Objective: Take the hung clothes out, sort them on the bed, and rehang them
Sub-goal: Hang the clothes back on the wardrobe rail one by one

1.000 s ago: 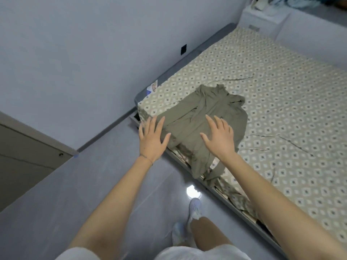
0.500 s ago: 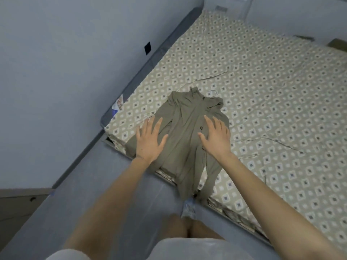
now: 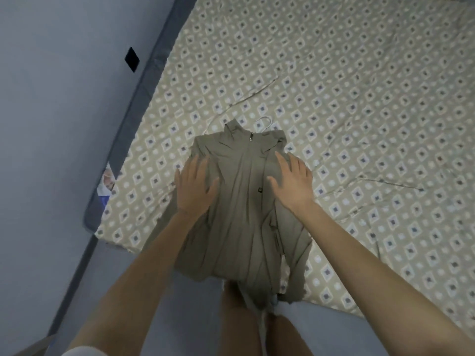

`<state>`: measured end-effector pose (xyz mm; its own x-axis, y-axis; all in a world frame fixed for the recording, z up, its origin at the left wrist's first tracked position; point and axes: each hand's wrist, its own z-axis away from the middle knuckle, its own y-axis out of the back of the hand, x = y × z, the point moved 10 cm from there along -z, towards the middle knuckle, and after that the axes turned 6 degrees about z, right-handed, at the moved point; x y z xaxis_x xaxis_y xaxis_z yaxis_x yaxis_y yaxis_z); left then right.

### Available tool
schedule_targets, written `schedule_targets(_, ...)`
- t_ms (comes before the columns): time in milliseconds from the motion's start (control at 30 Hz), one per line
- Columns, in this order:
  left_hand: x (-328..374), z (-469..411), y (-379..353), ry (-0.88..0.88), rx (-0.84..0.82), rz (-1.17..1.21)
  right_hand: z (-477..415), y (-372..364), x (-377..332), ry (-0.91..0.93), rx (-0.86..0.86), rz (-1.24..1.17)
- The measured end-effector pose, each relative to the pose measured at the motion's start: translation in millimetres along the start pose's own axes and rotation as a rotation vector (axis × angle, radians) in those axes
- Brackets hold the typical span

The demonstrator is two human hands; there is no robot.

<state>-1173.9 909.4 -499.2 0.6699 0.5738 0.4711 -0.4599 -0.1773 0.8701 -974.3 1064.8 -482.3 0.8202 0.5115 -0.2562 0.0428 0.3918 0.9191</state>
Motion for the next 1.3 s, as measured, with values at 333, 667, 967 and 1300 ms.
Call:
schedule_targets(333, -67.1, -150.8, -143.1, -0.109, -0.137, -0.085, -133.9, -136.3, 48.5, -0.158, -0.105, 0.001)
schedule_targets(667, -86.1, -219.3, -214.0, -0.215, -0.041, -0.134, -193.5, -197.2, 83.4, -0.222, -0.018, -0.066)
schedule_targets(967, -83.2, -238.2, -203.6, -0.229, 0.123, -0.113, -192.9, -199.5, 74.4, -0.274, 0.038, -0.255)
schedule_targets(1300, -32.5, -191.0, -94.5, -0.273, 0.072, 0.047, -151.7, -99.1, 44.4, -0.266, 0.025, -0.308)
